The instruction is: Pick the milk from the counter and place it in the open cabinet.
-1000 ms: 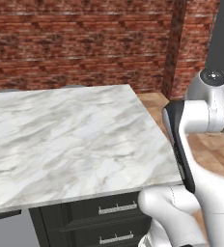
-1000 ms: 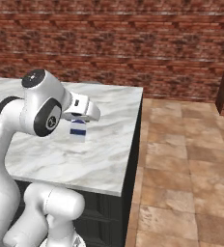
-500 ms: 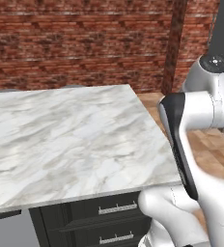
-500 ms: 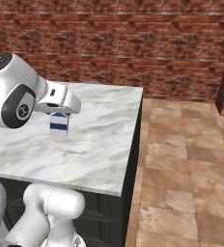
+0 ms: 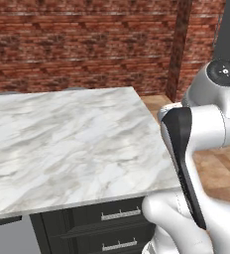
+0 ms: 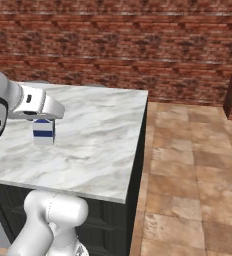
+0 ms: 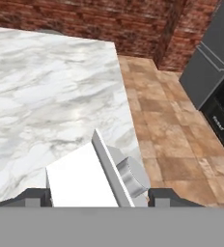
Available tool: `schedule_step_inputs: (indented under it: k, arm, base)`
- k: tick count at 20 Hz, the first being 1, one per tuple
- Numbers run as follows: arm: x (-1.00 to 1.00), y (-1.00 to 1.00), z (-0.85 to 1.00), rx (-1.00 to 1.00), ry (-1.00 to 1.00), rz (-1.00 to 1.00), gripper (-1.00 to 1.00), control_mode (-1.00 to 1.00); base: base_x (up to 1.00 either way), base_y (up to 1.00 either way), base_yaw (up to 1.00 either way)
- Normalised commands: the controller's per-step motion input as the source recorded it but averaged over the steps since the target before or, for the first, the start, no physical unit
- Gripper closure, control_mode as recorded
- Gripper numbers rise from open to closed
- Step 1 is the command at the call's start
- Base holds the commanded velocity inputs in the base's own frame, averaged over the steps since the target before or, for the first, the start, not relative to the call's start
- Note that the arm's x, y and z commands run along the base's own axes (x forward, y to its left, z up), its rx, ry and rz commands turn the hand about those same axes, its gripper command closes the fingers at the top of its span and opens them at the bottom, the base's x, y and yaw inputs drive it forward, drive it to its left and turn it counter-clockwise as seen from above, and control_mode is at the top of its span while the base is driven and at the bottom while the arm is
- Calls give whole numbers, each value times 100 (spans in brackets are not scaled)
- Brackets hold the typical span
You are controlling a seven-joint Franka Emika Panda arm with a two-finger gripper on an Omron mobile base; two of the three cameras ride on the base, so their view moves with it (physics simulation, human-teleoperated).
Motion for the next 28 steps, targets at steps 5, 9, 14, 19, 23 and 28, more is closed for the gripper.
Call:
schedule_step_inputs:
  k: [5, 9, 14, 19, 23, 28]
  arm:
    - [-22, 2, 9, -1, -3, 1, 100, -100]
    - [-8, 0, 4, 0, 0, 1, 100, -100]
    - [-1, 0, 0, -3, -2, 1, 100, -100]
    - [0, 0, 0, -1, -1, 0, 100, -100]
    - [-2, 0, 1, 0, 0, 0, 100, -100]
    - [-3, 0, 0, 0, 0, 0, 100, -100]
  base:
    - [0, 0, 0]
    - [0, 0, 0]
    - [0, 0, 0]
    - [0, 0, 0]
    - [0, 0, 0]
    - [0, 0, 0]
